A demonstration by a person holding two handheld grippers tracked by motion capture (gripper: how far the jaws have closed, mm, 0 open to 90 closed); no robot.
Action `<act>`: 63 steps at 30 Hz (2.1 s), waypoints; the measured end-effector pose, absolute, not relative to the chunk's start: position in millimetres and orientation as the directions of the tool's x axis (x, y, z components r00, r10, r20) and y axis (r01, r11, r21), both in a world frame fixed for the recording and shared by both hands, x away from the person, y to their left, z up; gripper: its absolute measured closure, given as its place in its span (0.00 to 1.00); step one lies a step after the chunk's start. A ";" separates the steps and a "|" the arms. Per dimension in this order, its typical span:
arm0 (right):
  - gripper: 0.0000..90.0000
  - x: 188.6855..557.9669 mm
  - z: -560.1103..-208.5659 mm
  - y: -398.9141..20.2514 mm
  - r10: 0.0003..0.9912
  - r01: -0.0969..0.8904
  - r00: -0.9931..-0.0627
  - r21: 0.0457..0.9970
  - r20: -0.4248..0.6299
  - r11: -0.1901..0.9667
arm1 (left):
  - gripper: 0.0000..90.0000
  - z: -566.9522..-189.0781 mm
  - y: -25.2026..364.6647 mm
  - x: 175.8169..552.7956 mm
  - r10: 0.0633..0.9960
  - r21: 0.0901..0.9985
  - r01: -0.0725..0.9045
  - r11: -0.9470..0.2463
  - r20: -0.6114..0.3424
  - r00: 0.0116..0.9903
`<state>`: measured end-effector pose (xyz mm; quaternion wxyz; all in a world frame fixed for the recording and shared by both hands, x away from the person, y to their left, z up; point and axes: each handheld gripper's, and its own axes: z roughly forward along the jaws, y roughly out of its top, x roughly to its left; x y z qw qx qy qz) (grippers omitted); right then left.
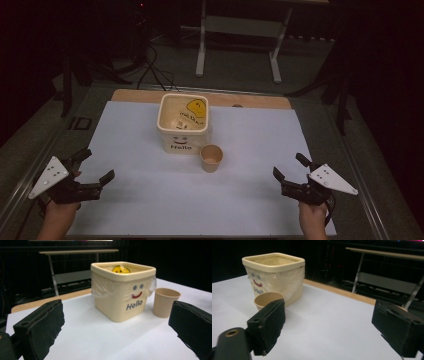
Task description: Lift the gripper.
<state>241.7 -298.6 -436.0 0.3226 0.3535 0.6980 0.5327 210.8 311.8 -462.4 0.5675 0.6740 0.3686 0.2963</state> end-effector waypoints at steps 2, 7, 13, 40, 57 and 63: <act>0.13 240.0 -434.3 -298.1 0.836 0.148 -0.544 0.973 -0.070 0.178 | 0.01 -461.5 315.1 211.3 0.817 0.982 0.178 -0.065 -0.050 0.574; 0.13 238.3 -431.7 -298.8 0.835 0.144 -0.546 0.973 -0.073 0.179 | 0.01 -458.2 319.3 208.4 0.783 0.976 0.215 -0.032 -0.110 0.613; 0.13 237.8 -430.2 -297.5 0.829 0.153 -0.555 0.972 -0.065 0.178 | 0.01 -445.8 326.7 208.3 0.720 0.971 0.238 -0.023 -0.149 0.678; 0.13 239.2 -429.7 -294.1 0.810 0.155 -0.585 0.973 -0.047 0.168 | 0.02 -356.8 279.2 245.0 0.567 0.935 0.216 -0.283 -0.019 0.823; 0.13 240.2 -430.2 -294.5 0.802 0.166 -0.596 0.972 -0.034 0.165 | 0.02 -331.0 232.2 263.3 0.452 0.903 0.160 -0.398 0.041 0.891; 0.13 239.5 -429.6 -294.9 0.802 0.166 -0.597 0.974 -0.027 0.157 | 0.02 -325.9 216.1 270.2 0.421 0.888 0.139 -0.439 0.067 0.905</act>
